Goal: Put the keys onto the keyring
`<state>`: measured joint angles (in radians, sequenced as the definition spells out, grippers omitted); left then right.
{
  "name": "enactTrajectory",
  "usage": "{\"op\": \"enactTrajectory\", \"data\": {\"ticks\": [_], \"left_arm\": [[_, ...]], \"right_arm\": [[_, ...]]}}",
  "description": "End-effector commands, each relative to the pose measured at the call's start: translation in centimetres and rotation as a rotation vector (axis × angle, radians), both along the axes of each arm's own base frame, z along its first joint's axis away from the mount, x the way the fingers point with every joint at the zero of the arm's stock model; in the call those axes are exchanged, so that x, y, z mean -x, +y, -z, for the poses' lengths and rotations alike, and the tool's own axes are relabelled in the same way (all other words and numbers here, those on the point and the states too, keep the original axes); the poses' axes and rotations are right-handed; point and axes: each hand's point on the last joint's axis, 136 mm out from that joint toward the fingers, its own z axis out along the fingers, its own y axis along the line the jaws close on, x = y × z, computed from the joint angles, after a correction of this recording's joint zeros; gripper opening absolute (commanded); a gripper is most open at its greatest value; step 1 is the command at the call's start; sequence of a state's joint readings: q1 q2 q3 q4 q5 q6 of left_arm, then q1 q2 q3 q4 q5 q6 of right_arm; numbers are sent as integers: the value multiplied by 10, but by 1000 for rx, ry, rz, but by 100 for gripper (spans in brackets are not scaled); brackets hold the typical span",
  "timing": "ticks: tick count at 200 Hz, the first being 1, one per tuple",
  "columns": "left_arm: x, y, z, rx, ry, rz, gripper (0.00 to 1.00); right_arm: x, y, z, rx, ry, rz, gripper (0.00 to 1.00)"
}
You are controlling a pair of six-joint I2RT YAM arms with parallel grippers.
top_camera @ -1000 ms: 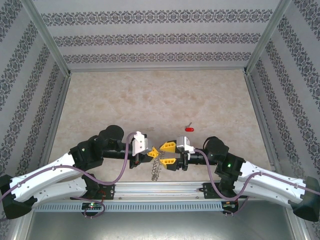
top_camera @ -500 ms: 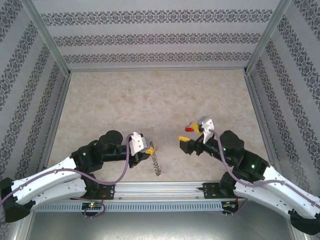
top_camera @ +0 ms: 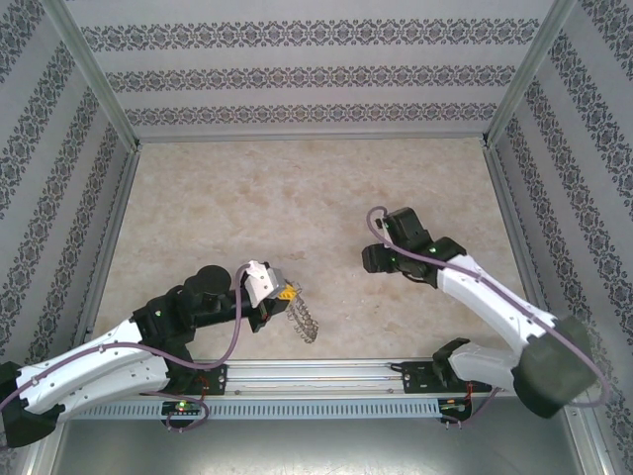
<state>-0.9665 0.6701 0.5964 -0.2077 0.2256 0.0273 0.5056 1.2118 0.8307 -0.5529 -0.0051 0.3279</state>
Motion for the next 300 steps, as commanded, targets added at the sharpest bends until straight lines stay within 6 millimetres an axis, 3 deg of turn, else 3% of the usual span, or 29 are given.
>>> {"op": "enactTrajectory", "data": {"ticks": [1, 78, 133, 300], "left_arm": [[-10, 2, -10, 53, -21, -54, 0], [-7, 3, -16, 105, -51, -42, 0], [-10, 5, -14, 90, -51, -63, 0], [-5, 3, -17, 109, -59, -31, 0]], "right_arm": [[-17, 8, 2, 20, 10, -24, 59], [-52, 17, 46, 150, 122, -43, 46], [-56, 19, 67, 212, 163, -49, 40], [-61, 19, 85, 256, 184, -35, 29]]}}
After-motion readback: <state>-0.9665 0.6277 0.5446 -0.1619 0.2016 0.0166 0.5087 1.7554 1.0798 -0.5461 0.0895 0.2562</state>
